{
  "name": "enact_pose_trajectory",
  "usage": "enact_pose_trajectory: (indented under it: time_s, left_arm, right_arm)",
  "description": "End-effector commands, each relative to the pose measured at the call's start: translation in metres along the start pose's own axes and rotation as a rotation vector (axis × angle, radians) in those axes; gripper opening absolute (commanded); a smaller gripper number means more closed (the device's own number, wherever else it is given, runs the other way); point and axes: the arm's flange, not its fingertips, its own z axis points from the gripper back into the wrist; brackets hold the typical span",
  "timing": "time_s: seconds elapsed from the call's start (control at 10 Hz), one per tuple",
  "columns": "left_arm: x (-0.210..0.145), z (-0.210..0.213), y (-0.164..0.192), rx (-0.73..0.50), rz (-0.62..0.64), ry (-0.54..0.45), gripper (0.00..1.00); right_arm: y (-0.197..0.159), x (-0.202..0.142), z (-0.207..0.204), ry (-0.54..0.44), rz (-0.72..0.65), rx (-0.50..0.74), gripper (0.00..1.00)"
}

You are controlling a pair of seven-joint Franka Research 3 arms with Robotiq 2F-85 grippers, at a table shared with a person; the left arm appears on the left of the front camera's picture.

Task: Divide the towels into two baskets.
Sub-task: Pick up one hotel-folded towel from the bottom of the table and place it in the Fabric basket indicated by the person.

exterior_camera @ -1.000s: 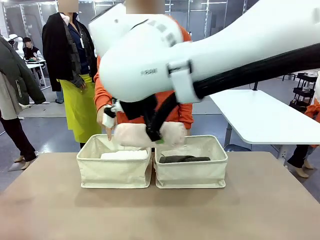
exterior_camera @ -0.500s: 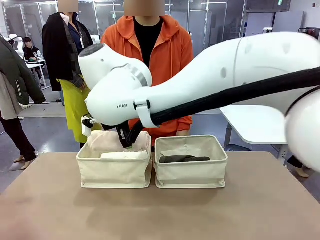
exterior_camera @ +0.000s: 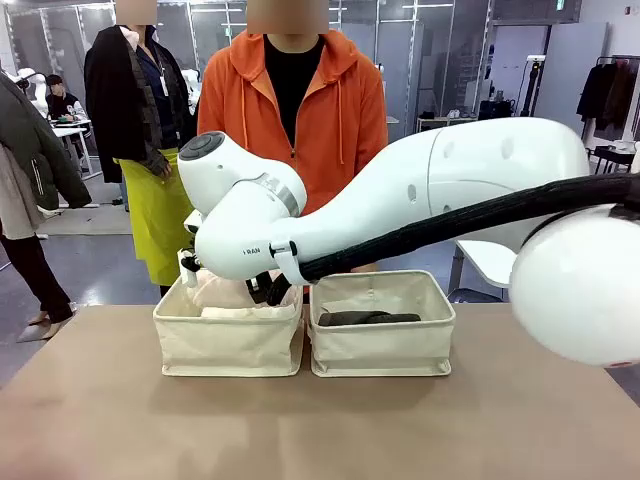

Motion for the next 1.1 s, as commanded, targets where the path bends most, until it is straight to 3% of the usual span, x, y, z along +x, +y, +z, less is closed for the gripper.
enact_pose_trajectory:
  time_s: [0.0,0.1,0.2,0.5,1.0]
  left_arm:
    - [-0.001,0.002,-0.003,-0.004,-0.001,-0.010,1.00]
    - [-0.001,0.002,-0.003,-0.004,-0.001,-0.010,1.00]
    - [-0.001,0.002,-0.003,-0.004,-0.001,-0.010,1.00]
    - [-0.001,0.002,-0.003,-0.004,-0.001,-0.010,1.00]
    - [-0.001,0.002,-0.003,-0.004,-0.001,-0.010,1.00]
  right_arm:
    - [-0.008,0.014,0.001,0.032,-0.009,-0.052,0.41]
    - [-0.008,0.015,-0.002,0.037,-0.018,-0.061,0.41]
    - [-0.009,0.014,-0.003,0.009,-0.046,-0.056,0.50]
    - [-0.008,0.013,-0.004,-0.004,-0.048,-0.049,1.00]
    - [-0.005,0.010,0.006,-0.011,-0.053,-0.060,1.00]
